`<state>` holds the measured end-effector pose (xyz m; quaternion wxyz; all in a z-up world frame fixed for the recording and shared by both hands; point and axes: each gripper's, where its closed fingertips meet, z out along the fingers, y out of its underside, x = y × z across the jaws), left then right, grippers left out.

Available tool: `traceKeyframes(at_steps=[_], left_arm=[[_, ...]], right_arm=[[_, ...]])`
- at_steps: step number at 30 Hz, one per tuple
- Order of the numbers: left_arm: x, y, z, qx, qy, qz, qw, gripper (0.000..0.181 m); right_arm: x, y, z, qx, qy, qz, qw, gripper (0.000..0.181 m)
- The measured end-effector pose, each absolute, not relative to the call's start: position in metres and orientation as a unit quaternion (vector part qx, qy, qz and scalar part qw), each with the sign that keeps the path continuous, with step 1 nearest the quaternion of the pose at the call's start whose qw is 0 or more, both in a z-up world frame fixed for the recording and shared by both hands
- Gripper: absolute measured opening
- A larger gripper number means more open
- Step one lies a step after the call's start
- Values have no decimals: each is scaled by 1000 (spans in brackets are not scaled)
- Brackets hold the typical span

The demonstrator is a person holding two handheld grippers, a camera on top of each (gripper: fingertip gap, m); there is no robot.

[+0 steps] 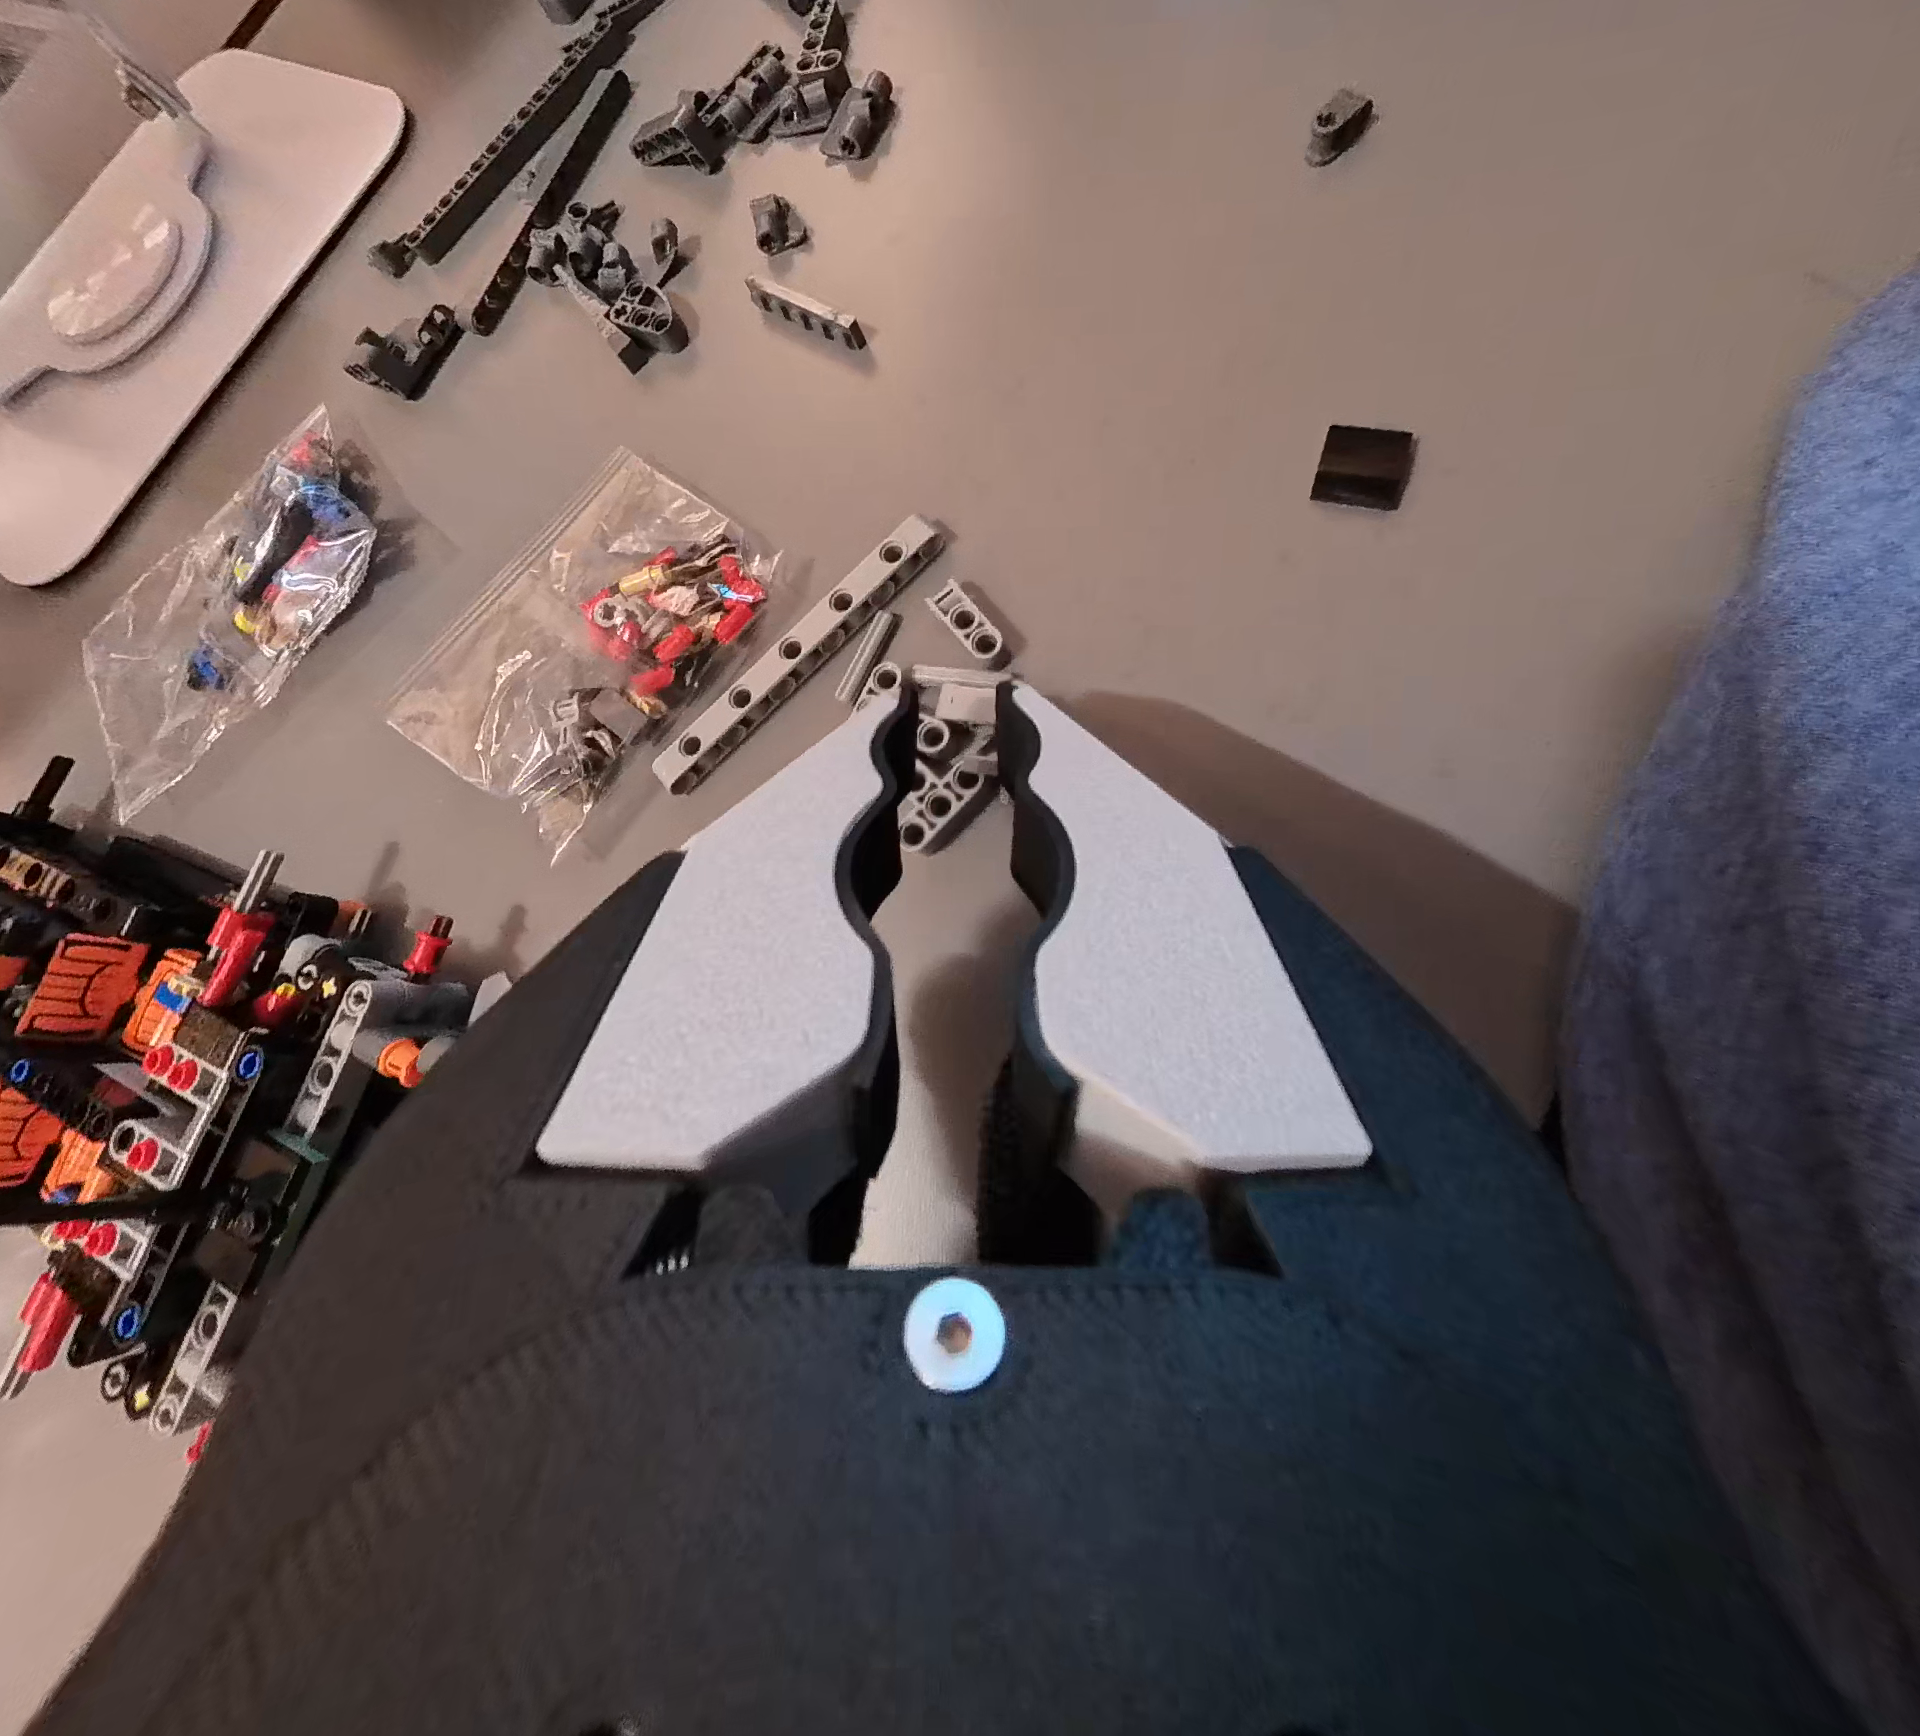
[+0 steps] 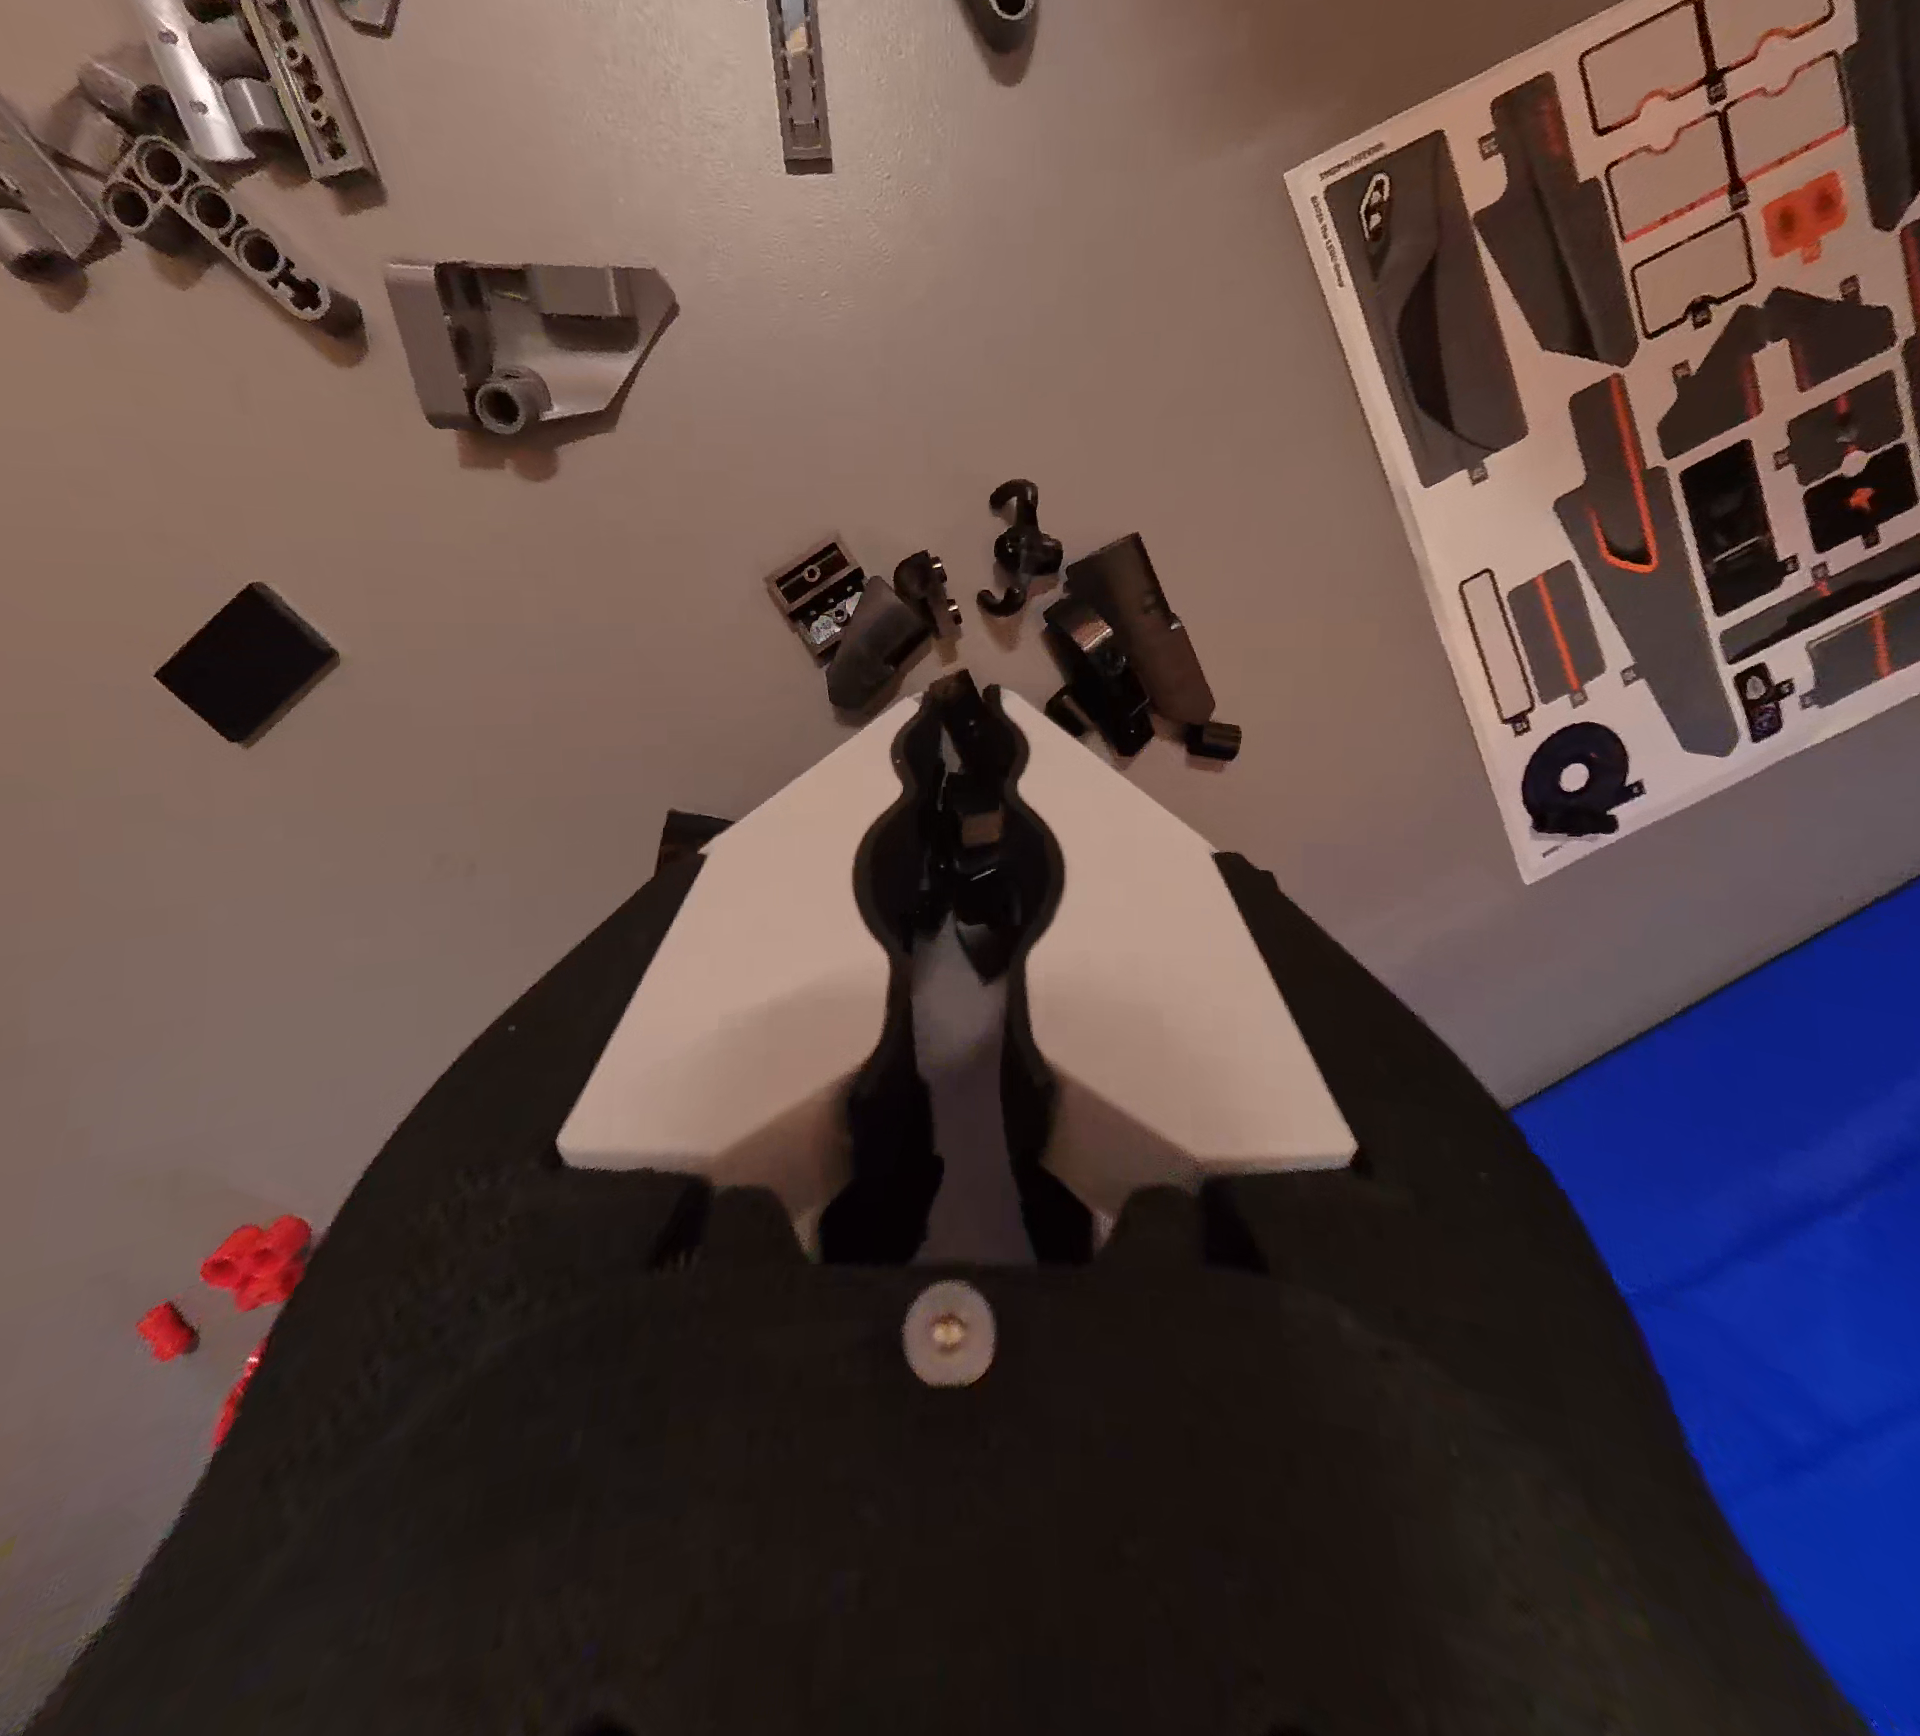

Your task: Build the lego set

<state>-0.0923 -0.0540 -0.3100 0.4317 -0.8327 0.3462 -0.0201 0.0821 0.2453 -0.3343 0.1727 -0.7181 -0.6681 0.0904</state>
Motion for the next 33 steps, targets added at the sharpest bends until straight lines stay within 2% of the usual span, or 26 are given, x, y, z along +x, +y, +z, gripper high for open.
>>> traceKeyframes(at_steps=[10,16,21,24,26,33], left_arm=[[-90,-54,-307,-831,347,-19,435,13],[-87,-56,-308,-830,349,-22,434,12],[-79,-58,-307,-826,356,-25,437,12],[-80,-61,-307,-826,355,-23,437,13],[-82,-62,-306,-828,352,-21,436,13],[-78,-62,-307,-828,352,-22,436,13]], right_arm=[[77,229,-318,-730,-641,117,208,4],[46,135,-284,-650,-704,191,215,5],[28,76,-312,-609,-750,197,168,5],[29,68,-330,-612,-752,192,151,8],[31,66,-330,-621,-743,200,146,20],[56,93,-294,-648,-710,191,199,20]])
